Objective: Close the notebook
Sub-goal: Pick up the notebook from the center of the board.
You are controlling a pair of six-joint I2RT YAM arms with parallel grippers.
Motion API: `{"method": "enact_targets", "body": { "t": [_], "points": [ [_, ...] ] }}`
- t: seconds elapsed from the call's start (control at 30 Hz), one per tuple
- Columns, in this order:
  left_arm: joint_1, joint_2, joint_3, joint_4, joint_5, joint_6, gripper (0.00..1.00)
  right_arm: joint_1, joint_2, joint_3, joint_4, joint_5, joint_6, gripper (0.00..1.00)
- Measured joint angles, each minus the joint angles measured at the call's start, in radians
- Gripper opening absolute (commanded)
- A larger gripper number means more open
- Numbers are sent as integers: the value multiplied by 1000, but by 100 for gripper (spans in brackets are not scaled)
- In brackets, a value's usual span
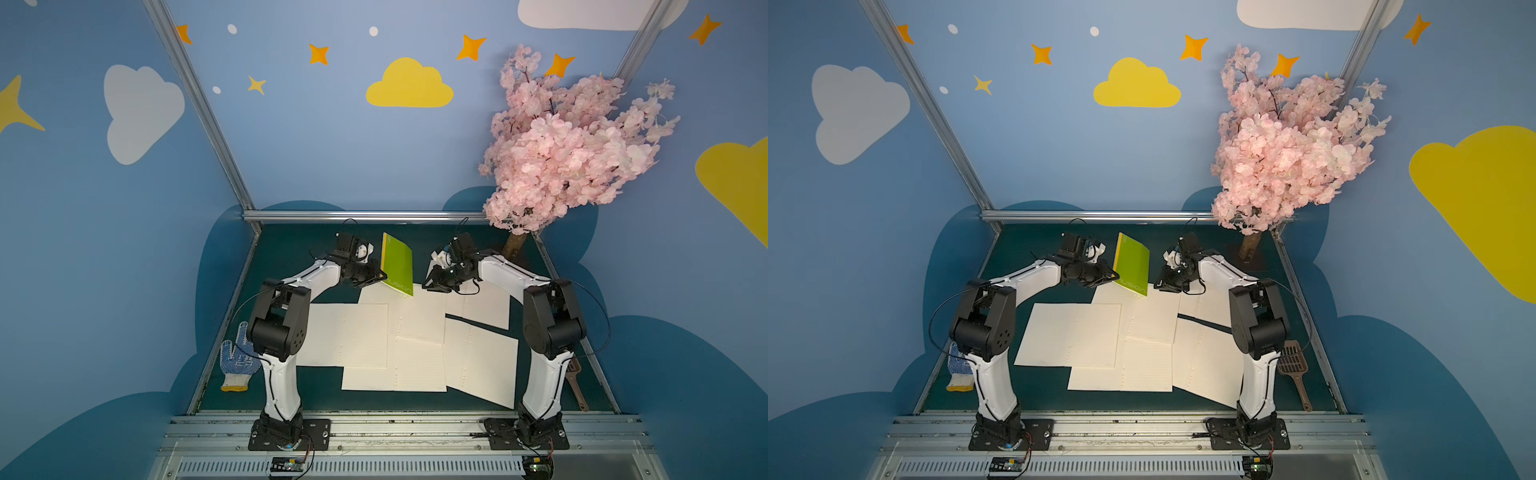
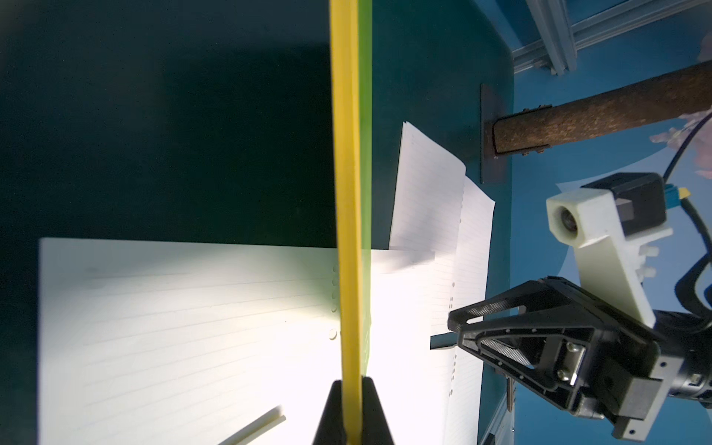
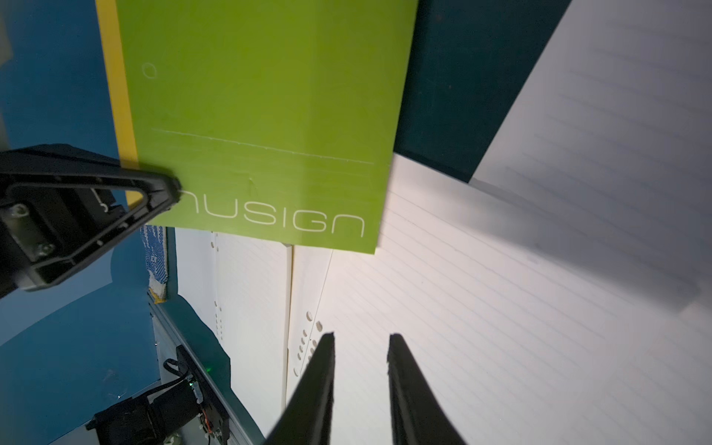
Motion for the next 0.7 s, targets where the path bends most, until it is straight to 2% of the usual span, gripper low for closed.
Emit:
{"method": "enact_targets", "body": {
  "t": [0.43, 0.7],
  "points": [
    [139, -40, 3, -96, 40, 74, 3, -1, -21, -3, -19, 16, -14, 27],
    [236, -47, 84, -193, 71, 136, 3, -1, -23, -10, -19, 16, -16, 27]
  ]
}}
